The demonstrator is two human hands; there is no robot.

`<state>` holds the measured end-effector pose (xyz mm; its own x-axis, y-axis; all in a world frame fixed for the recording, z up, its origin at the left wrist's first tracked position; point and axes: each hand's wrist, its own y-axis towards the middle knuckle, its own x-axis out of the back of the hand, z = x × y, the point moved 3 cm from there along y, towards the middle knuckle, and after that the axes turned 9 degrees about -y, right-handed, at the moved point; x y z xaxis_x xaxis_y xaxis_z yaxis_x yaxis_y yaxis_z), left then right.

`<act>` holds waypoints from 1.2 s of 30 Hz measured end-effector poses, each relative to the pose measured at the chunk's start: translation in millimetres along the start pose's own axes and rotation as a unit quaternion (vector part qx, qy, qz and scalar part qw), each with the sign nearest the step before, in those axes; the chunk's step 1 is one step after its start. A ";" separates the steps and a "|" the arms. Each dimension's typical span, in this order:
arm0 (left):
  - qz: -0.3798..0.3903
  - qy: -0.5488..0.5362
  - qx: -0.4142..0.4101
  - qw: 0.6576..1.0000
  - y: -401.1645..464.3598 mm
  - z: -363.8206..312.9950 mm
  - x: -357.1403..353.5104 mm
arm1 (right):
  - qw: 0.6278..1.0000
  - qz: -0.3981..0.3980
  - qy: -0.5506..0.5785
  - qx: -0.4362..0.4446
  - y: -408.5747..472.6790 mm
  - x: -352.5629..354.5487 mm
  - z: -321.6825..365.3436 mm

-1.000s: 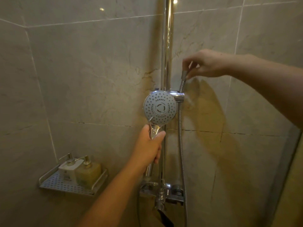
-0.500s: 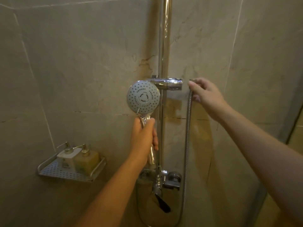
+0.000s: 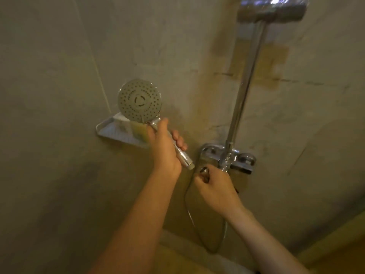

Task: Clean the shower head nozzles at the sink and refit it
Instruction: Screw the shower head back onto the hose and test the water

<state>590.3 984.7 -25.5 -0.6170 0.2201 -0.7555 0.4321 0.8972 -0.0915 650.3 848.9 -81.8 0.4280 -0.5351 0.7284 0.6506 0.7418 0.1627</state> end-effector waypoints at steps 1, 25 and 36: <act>-0.013 -0.004 -0.006 1.000 -1.3 -1.4 10.2 | 1.000 0.017 -0.015 -0.001 -2.0 -10.1 2.4; -0.183 0.048 -0.070 0.979 -26.5 7.0 138.4 | 0.978 0.172 -0.108 0.052 -41.3 -115.0 19.6; -0.121 0.046 0.028 0.991 -12.7 26.7 132.7 | 0.923 0.324 0.165 -0.128 -41.1 -111.4 11.3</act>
<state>520.5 992.3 -141.9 -0.7638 0.0368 -0.6443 0.2975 0.9060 -0.3010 568.8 882.6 -162.1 0.9194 -0.1375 0.3684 0.2998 0.8515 -0.4303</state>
